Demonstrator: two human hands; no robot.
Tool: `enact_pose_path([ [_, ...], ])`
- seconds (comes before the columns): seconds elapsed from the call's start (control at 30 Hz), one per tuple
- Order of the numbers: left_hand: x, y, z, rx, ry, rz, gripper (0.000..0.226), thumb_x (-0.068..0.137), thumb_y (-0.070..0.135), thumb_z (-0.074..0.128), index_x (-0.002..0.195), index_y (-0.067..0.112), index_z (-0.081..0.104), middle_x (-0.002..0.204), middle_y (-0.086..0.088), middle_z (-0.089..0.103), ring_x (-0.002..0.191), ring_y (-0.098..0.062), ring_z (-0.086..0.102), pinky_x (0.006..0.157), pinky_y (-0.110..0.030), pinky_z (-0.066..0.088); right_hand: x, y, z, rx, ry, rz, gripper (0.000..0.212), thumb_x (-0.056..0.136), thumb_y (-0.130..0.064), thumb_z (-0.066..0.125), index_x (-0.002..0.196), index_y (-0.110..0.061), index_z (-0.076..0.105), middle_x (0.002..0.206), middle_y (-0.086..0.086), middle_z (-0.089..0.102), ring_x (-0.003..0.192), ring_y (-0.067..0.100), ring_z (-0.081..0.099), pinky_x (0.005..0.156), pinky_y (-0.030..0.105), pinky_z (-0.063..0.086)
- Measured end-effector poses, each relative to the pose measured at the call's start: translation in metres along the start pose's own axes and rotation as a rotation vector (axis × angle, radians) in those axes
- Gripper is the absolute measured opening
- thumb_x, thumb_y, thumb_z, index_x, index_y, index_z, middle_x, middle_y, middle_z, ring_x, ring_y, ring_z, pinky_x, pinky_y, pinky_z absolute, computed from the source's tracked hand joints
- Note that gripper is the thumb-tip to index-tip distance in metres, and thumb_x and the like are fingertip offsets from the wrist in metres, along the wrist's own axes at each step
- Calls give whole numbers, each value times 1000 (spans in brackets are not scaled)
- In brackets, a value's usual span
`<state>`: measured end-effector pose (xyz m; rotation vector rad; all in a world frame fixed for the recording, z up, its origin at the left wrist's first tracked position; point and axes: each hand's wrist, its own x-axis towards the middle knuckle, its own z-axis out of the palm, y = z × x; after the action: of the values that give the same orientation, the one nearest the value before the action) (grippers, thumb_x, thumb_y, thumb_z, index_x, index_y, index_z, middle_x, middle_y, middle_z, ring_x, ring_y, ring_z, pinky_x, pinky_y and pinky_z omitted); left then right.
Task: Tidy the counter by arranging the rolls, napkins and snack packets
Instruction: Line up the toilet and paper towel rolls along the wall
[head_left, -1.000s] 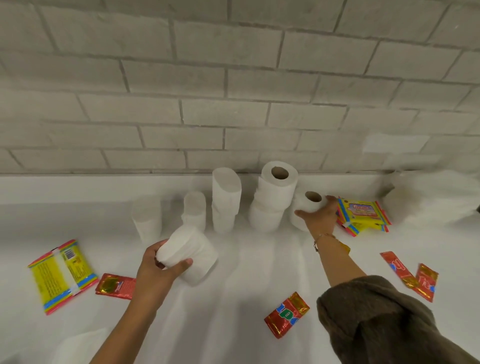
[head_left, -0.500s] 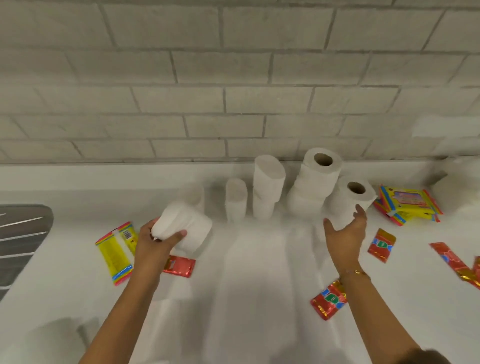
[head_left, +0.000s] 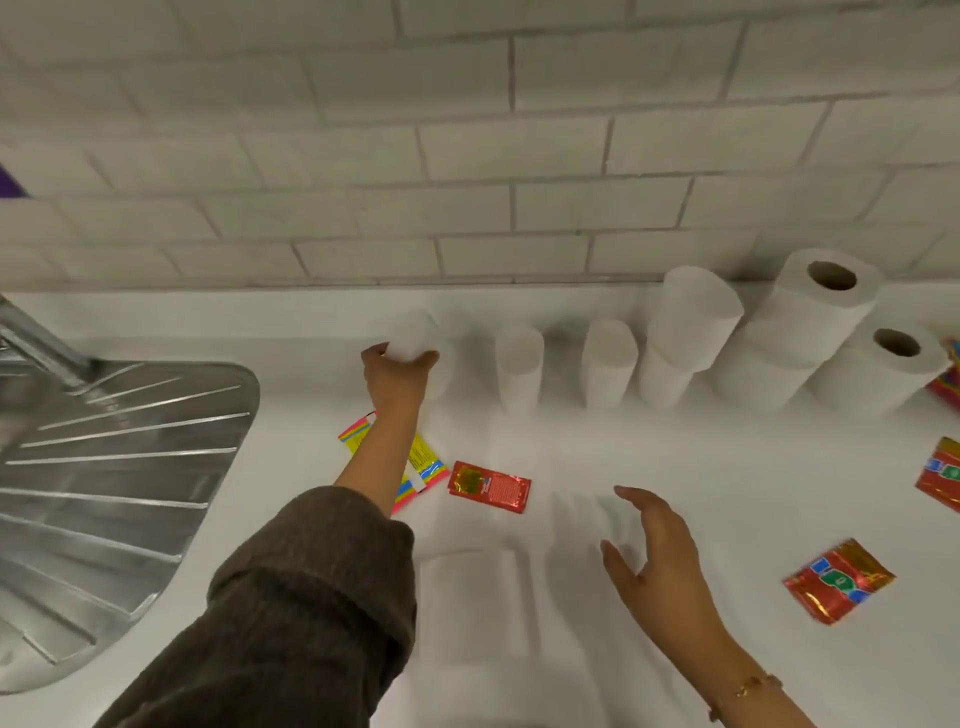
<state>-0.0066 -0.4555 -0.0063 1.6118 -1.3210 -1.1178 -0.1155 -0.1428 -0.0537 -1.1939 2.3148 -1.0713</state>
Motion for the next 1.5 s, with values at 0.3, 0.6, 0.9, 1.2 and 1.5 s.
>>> enact_pose_path([
  [0.3, 7, 37, 33, -75, 95, 219, 67, 57, 33, 80, 109, 10, 47, 112, -10, 60, 100, -27, 59, 76, -28, 43, -7, -5, 1, -58, 9, 59, 52, 82, -28, 65, 129, -34, 43, 126, -22, 42, 119, 5, 42, 108, 35, 36],
  [0.6, -9, 10, 29, -114, 46, 99, 66, 63, 29, 80, 114, 7, 44, 117, -13, 54, 100, -29, 56, 84, -33, 47, -16, 0, -5, -103, 1, 117, 55, 84, -30, 62, 122, -51, 29, 120, -38, 32, 116, -2, 38, 107, 24, 28],
  [0.9, -71, 63, 80, -189, -321, 248, 56, 61, 36, 79, 97, 26, 37, 86, 17, 48, 76, -1, 50, 58, -18, 38, -6, 3, -16, -95, 11, 156, 53, 84, -32, 61, 131, -38, 37, 128, -28, 36, 126, 5, 39, 112, 27, 29],
  [1.2, -103, 70, 136, -56, -382, 295, 59, 57, 34, 81, 98, 21, 42, 93, 6, 51, 88, -21, 56, 63, -24, 45, -3, 15, -20, -66, 32, 247, 54, 82, -41, 62, 123, -51, 29, 138, -20, 40, 128, 6, 40, 114, 30, 26],
  [1.5, -108, 66, 136, 67, -398, 352, 99, 54, 52, 81, 133, 25, 28, 126, -3, 47, 114, -22, 48, 93, -38, 45, 3, 23, -24, -73, 63, 231, 57, 82, -40, 64, 125, -52, 29, 138, -21, 40, 128, 6, 39, 112, 29, 28],
])
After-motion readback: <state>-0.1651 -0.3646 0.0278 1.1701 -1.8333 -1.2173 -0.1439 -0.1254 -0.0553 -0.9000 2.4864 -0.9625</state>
